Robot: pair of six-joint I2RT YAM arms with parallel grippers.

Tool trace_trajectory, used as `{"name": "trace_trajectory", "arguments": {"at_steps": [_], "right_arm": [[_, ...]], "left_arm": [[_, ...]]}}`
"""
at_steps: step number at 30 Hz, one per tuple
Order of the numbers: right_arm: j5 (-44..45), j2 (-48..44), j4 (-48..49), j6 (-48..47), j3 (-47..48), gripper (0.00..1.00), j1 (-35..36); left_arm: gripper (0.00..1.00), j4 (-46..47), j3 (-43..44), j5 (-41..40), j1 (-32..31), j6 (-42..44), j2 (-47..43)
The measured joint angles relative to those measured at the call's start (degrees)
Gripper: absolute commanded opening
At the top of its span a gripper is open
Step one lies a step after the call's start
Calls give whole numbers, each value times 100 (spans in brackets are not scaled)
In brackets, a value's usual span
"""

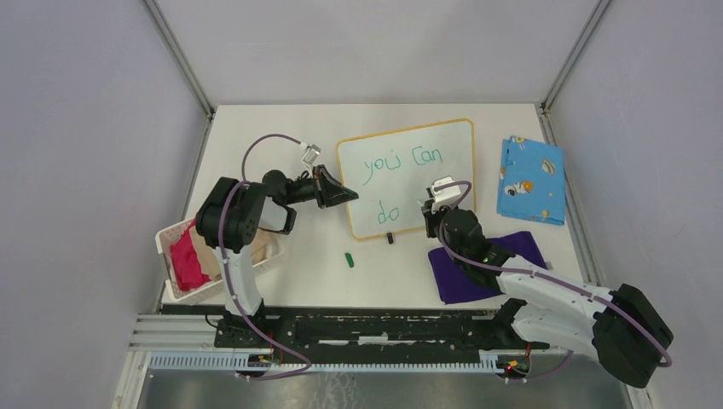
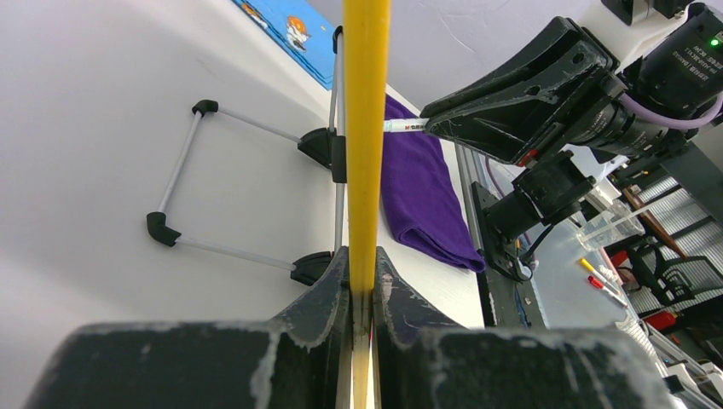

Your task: Write a sentence on the whiteboard

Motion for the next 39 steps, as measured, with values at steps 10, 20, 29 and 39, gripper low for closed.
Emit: {"name": "trace_trajectory", "arguments": {"at_steps": [10, 20, 29, 39], "right_arm": [[2, 162, 192, 0, 7, 0, -11], [-109, 96, 337, 96, -203, 0, -11], [-282, -57, 374, 240, -514, 0, -11], [-271, -184, 212, 289, -636, 0, -11]], "left_arm": [[2, -9, 4, -28, -9, 0, 0], [2, -13, 4, -42, -13, 0, 0], [2, -13, 4, -44, -15, 0, 0], [2, -13, 4, -44, -15, 0, 0]]}}
